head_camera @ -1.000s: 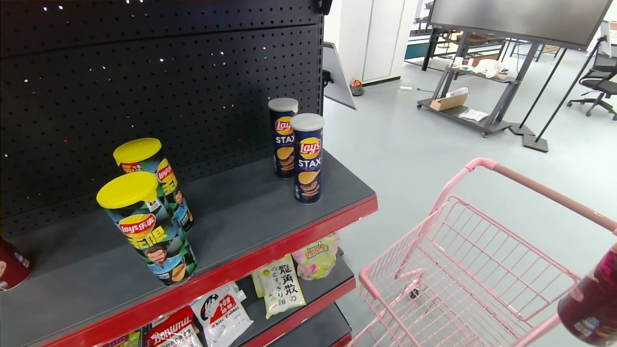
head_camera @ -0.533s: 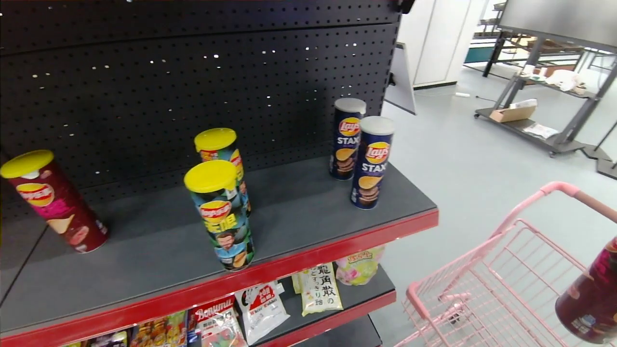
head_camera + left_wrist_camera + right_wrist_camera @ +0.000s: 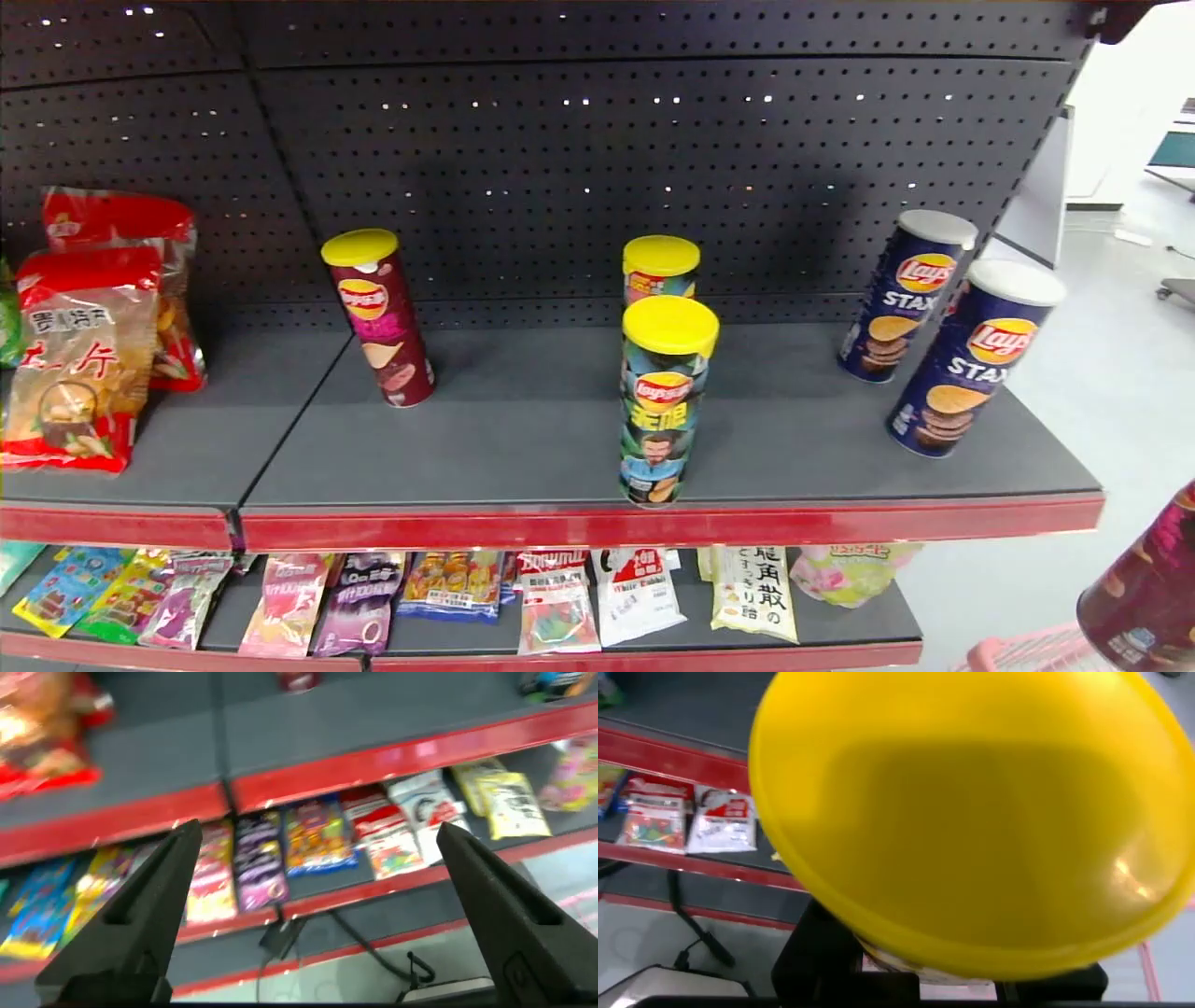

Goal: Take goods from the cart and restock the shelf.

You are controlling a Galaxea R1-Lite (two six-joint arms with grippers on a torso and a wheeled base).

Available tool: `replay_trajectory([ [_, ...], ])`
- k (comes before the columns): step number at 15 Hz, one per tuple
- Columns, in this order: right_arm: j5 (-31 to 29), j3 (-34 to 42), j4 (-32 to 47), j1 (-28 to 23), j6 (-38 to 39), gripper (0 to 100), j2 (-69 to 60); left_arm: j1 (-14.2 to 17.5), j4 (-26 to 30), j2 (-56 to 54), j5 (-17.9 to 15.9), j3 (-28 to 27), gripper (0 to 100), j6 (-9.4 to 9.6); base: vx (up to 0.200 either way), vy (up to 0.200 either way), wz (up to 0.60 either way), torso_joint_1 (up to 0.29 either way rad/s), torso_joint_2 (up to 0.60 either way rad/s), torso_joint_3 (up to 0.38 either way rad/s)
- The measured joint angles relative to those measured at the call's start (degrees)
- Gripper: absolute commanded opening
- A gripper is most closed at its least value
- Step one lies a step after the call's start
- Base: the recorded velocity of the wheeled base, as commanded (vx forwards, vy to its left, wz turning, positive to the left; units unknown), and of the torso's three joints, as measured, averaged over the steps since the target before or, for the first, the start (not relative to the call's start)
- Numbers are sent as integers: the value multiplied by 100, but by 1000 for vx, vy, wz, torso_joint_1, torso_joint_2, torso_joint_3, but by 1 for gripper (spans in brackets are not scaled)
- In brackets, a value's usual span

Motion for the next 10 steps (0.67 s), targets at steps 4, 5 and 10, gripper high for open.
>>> replay_trajectory([
  [4, -9, 265, 4, -2, -2, 0, -428, 0, 0, -10, 5, 6, 100, 33, 0, 0, 0, 0, 0, 0],
  [5, -11, 310, 1, -2, 13, 0, -533, -10, 0, -13, -37, 5, 100, 52, 0, 0, 0, 0, 0, 0],
  [10, -9, 356, -5, -146, 40, 0, -767, -16, 13, -11, -12, 27, 100, 644, 0, 0, 0, 0, 0, 0],
])
